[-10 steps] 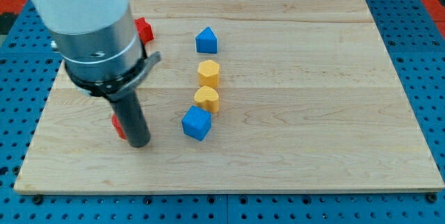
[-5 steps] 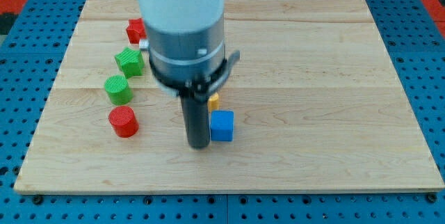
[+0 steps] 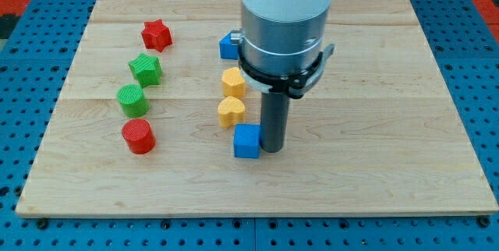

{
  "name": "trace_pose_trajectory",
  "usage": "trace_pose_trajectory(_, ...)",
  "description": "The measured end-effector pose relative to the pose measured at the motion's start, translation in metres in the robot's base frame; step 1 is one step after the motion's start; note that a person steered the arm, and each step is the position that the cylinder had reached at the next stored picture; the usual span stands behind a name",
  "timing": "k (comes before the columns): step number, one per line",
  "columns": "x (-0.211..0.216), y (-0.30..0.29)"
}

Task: Move the blue cube to the right of the blue triangle

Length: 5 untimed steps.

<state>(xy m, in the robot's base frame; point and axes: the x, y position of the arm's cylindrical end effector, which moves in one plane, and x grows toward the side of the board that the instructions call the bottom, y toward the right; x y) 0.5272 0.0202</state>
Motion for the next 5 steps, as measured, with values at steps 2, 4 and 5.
trace_pose_trajectory(2,0.0000,-0.0166)
trace_pose_trajectory(4,0.0000,-0.0166)
trace_pose_trajectory(5,0.0000,-0.0166)
